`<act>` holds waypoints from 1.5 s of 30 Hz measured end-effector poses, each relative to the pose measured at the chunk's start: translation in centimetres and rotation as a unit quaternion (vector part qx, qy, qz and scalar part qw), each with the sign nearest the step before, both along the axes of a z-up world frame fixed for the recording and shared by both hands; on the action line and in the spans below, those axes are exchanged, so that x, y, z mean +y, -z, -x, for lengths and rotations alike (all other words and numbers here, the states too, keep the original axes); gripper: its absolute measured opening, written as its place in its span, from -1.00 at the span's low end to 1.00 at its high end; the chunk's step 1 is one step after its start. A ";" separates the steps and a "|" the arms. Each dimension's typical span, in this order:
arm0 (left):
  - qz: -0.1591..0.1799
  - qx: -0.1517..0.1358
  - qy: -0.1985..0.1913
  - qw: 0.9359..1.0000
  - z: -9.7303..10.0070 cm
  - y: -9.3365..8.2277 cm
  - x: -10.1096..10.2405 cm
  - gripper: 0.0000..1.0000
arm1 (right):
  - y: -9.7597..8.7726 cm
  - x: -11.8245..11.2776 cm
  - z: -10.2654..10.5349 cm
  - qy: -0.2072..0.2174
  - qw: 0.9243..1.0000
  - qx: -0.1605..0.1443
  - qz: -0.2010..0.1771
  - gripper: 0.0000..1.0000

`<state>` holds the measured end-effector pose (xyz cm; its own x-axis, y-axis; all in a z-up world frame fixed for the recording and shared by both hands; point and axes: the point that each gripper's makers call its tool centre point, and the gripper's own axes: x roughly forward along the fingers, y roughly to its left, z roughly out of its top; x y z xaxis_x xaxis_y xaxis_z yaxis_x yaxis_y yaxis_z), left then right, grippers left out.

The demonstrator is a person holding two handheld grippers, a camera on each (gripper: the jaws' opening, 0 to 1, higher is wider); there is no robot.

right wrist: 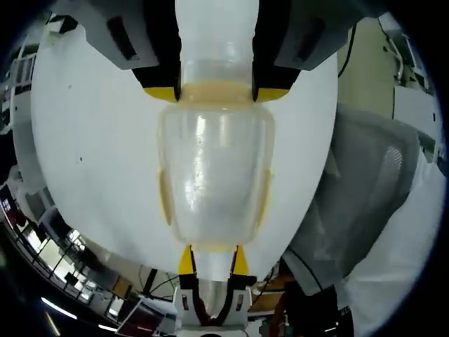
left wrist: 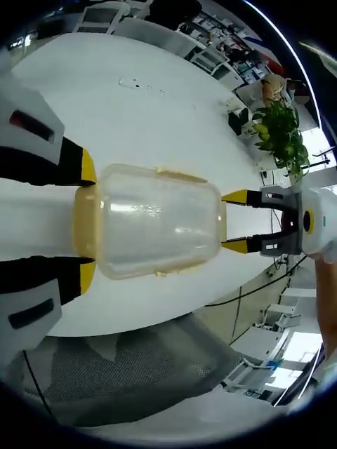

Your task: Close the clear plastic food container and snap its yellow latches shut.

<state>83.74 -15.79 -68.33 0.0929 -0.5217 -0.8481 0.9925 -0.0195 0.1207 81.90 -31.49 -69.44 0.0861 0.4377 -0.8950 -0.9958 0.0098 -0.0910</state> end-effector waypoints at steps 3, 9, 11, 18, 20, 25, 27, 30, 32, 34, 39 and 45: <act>0.000 0.001 0.002 1.000 -0.2 0.3 -0.9 -0.35 | 0.2 -0.9 -0.2 0.004 1.000 0.002 0.003 -0.28; 0.008 0.002 0.009 1.000 -0.9 1.2 -2.9 -0.35 | 0.8 -3.0 -0.6 0.010 1.000 -0.003 0.010 -0.28; 0.008 0.002 0.014 1.000 -1.0 1.4 -3.4 -0.35 | 0.9 -3.5 -0.6 0.013 1.000 -0.003 0.007 -0.28; 0.019 0.004 0.016 1.000 -1.1 1.6 -4.9 -0.35 | 1.3 -4.9 -1.0 0.012 1.000 0.000 0.016 -0.28; 0.018 0.005 0.015 1.000 -1.2 1.8 -5.1 -0.35 | 1.3 -5.0 -1.1 0.011 1.000 0.000 0.016 -0.28; 0.017 0.009 0.016 1.000 -1.4 2.2 -5.6 -0.35 | 1.4 -5.6 -1.3 0.011 1.000 -0.001 0.018 -0.28; 0.017 0.010 0.017 1.000 -1.4 2.2 -6.0 -0.35 | 1.5 -5.9 -1.3 0.011 1.000 0.000 0.019 -0.28; 0.017 0.009 0.019 1.000 -1.5 2.2 -6.5 -0.35 | 1.6 -6.4 -1.3 0.014 1.000 -0.001 0.020 -0.28; 0.014 0.007 0.021 1.000 -1.5 2.4 -6.8 -0.35 | 1.7 -6.6 -1.3 0.015 1.000 0.000 0.022 -0.28; 0.010 0.005 0.023 1.000 -1.4 2.6 -6.9 -0.35 | 1.8 -6.8 -1.3 0.014 1.000 0.000 0.024 -0.28; 0.004 0.005 0.023 1.000 -1.5 2.8 -6.8 -0.35 | 2.1 -6.8 -1.4 0.013 1.000 0.001 0.026 -0.28; 0.004 0.007 0.026 1.000 -1.4 3.2 -7.1 -0.35 | 2.4 -7.1 -1.3 0.013 0.999 0.002 0.030 -0.28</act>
<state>85.13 -22.90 -71.48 0.0537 -0.5316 -0.8453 0.9916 -0.0712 0.1078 83.19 -38.58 -71.85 0.0929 0.3813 -0.9198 -0.9957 0.0300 -0.0881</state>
